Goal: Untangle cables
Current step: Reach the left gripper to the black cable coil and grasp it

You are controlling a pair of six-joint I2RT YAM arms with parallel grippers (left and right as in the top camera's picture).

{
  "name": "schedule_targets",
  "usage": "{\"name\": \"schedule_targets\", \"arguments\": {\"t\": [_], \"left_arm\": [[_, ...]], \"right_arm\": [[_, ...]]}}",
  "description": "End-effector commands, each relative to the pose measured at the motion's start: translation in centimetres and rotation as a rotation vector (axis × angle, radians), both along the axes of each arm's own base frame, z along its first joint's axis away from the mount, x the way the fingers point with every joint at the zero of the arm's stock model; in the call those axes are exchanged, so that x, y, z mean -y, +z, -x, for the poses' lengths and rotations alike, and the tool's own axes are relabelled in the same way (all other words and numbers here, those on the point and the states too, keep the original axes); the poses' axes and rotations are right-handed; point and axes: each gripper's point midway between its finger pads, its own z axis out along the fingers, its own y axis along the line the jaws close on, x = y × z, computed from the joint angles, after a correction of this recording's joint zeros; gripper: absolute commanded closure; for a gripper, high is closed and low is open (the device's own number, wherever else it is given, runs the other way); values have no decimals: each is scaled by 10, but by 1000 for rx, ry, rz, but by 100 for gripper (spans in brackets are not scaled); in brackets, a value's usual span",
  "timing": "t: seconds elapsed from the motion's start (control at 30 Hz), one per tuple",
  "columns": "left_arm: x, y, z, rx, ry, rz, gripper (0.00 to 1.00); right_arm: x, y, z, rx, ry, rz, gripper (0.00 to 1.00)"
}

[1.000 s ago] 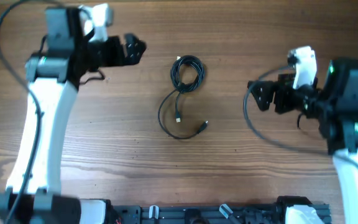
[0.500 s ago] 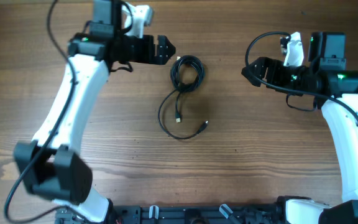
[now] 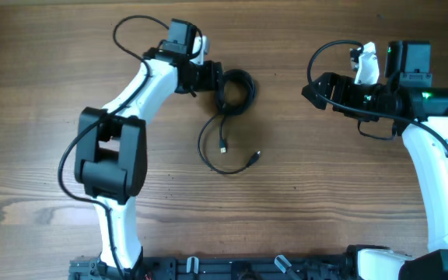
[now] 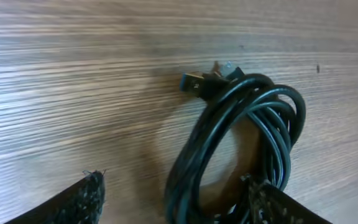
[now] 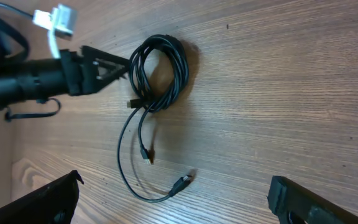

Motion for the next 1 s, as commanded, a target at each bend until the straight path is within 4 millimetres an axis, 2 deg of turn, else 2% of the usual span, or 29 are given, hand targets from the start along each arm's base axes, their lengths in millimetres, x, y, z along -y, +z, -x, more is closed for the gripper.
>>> {"name": "schedule_targets", "arguments": {"t": [0.0,0.2,0.37,0.47,0.5,0.6,0.63,0.73,0.83,0.9,0.97], "left_arm": [[14,-22,-4,8,-8,-39,34],[18,-31,-8,25,-10,-57,59],[29,-51,-2,5,-31,-64,60],[38,-63,5,-17,-53,-73,64],[40,-64,7,-18,-58,-73,67],[43,-63,8,-17,-64,-71,95],[43,-61,8,-20,-52,-67,96],[46,-39,5,-29,-25,23,96],[60,18,9,-49,-78,276,96],[63,63,16,-102,-88,481,96],[61,86,21,-153,-94,601,96]], "right_arm": [[-3,8,-3,26,18,-9,0],[-3,8,-3,25,16,-5,0],[-3,8,-3,25,16,-5,0],[-3,8,-3,24,15,-6,0],[-3,8,-3,24,15,-6,0],[-3,8,-3,24,14,-7,0],[-3,8,-3,24,13,-7,0],[-3,8,-3,16,1,-15,0],[-3,9,-5,19,-6,-20,0],[-3,10,-7,17,-24,-32,0],[-3,12,-10,18,-43,-43,0]]}}
